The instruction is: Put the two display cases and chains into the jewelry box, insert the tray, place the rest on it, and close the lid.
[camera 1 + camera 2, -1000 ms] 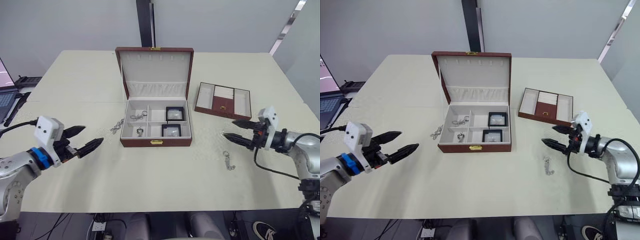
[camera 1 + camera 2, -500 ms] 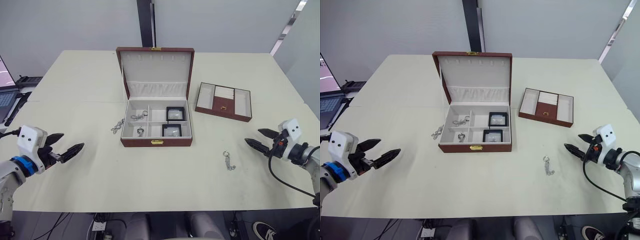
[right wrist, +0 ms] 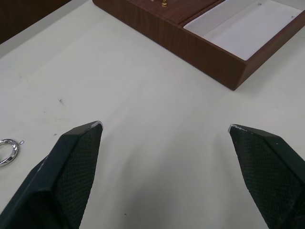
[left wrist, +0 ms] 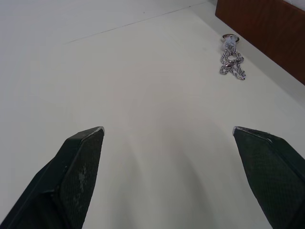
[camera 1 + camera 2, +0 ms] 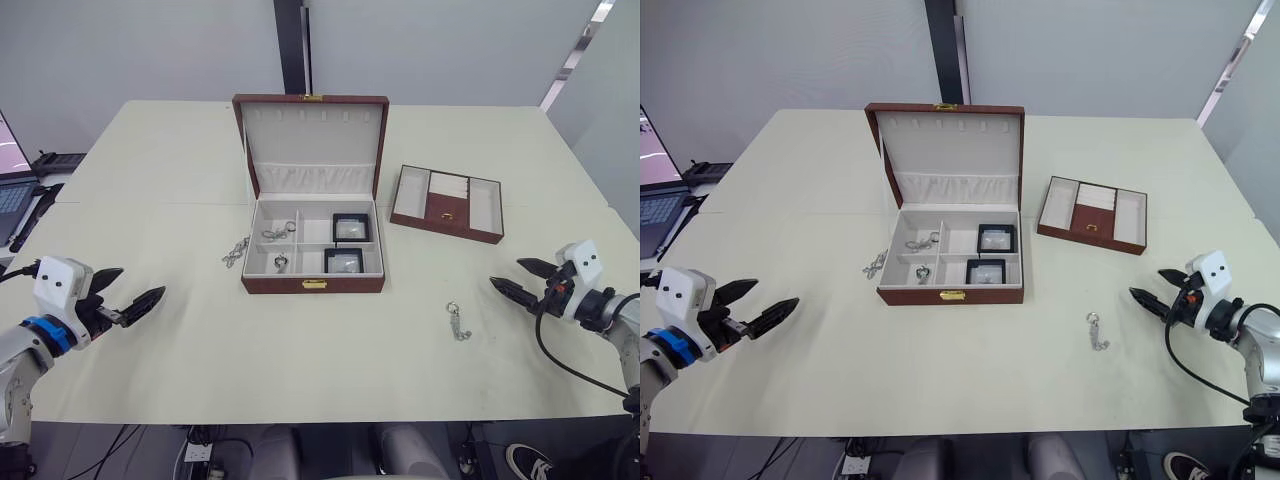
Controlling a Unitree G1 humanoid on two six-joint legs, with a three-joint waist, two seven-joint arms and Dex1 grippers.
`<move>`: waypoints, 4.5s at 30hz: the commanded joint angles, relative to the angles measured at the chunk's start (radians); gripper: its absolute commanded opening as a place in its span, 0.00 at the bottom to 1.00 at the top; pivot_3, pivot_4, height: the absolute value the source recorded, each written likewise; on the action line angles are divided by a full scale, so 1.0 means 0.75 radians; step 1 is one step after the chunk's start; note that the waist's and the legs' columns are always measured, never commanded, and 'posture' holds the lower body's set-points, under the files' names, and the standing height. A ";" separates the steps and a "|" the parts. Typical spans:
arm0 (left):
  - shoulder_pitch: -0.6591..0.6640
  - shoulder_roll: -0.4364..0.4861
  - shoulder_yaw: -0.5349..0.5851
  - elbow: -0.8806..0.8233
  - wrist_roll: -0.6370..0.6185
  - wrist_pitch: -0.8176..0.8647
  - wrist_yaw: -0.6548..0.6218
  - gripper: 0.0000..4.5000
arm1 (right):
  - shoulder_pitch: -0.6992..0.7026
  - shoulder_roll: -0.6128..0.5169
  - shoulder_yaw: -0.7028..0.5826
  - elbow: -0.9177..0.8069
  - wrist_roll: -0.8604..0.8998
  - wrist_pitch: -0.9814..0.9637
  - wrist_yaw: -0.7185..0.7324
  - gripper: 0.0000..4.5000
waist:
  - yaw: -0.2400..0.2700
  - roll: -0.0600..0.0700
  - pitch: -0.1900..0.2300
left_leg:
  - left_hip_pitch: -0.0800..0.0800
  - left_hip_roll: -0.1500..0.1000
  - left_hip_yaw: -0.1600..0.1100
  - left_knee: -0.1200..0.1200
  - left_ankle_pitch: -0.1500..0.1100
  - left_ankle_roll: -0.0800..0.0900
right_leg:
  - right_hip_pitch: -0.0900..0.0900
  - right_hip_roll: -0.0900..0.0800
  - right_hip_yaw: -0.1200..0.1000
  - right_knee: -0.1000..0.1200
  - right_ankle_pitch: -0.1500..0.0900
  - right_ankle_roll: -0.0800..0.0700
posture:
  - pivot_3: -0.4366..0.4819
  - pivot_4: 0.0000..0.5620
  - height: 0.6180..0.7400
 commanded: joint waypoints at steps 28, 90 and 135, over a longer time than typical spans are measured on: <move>-0.555 -0.292 -0.690 -0.599 -0.073 0.212 -0.111 1.00 | -1.066 -0.115 0.582 0.958 -0.479 -0.425 0.543 1.00 | 0.000 0.002 0.001 | 0.001 -0.001 0.002 0.002 0.000 0.000 | 0.001 0.000 0.002 -0.001 0.001 0.001 | 0.48 0.27 1.00; -0.467 -0.470 -0.719 -0.593 0.073 0.023 0.019 1.00 | -1.195 -0.147 0.525 1.057 -0.649 -0.497 0.766 0.00 | -0.003 0.007 0.003 | 0.002 -0.001 0.001 0.003 0.003 -0.006 | 0.002 -0.001 0.003 0.002 0.002 0.001 | 0.48 0.27 1.00; 0.371 -0.487 -0.248 -1.074 -0.025 -0.007 0.380 1.00 | -0.998 -0.022 0.965 -0.648 -0.213 0.636 0.447 0.00 | 0.030 0.010 0.006 | -0.001 0.000 -0.001 0.004 0.000 0.000 | -0.001 -0.001 0.001 0.000 0.002 0.002 | 0.48 0.27 1.00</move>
